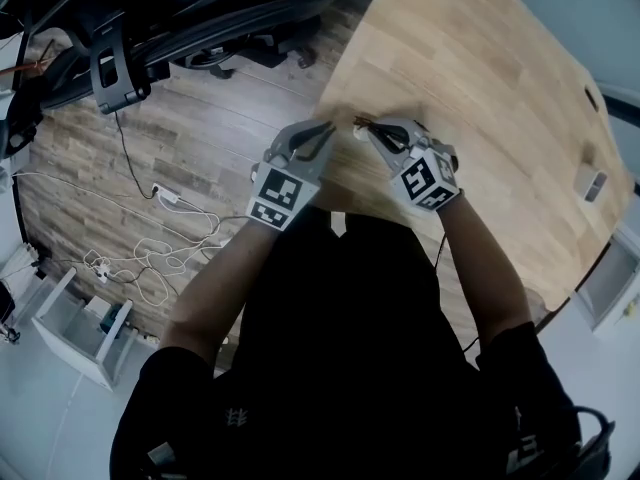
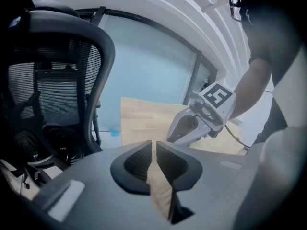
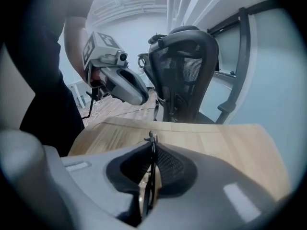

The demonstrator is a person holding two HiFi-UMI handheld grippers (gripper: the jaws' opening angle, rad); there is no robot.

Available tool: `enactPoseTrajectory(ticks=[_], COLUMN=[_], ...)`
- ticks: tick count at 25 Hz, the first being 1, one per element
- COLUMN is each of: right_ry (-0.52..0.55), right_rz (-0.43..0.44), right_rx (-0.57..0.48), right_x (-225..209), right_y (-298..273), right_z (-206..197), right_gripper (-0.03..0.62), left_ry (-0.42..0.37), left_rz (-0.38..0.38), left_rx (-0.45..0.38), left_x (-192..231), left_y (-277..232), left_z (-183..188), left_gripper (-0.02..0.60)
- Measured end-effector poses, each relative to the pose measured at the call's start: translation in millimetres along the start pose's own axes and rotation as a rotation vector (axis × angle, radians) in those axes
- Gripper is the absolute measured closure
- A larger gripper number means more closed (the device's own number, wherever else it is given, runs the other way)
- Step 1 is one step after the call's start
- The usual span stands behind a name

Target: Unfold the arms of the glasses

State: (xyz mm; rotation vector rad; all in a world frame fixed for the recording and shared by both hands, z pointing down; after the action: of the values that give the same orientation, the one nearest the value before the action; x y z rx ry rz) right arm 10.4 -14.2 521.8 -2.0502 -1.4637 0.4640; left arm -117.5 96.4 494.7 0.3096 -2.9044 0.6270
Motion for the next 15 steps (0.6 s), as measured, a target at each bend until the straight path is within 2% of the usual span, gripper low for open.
enactPoseTrajectory(ticks=[6,15], right_ry=[-0.005,0.010], right_rz=[-0.001,0.006], right_rx=[0.029,0.047], right_x=[-2.6,-1.4], right_y=[-5.1,-7.3], right_z=[-9.3,-13.4], right_gripper=[0.566,0.566], left_ry=[-0.019,-0.025], left_rz=[-0.023,-0.001], left_rx=[0.007,0.008], left_x=[-4.7,-5.5], left_y=[-9.5,-3.2], left_z=[5.3,7.8], left_gripper=[0.543,0.543])
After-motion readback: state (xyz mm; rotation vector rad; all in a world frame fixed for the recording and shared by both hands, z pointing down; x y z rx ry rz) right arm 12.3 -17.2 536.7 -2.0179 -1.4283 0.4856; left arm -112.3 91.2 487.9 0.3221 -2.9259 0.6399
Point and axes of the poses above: the fingertips, and each gripper's own axes: y backward along the fingers, x to its left, z out of its top, the point moved 8 cm from there along y, backward along the fingers, and after that the axes turned 8 degrees about -x, right-handed, at the moved point
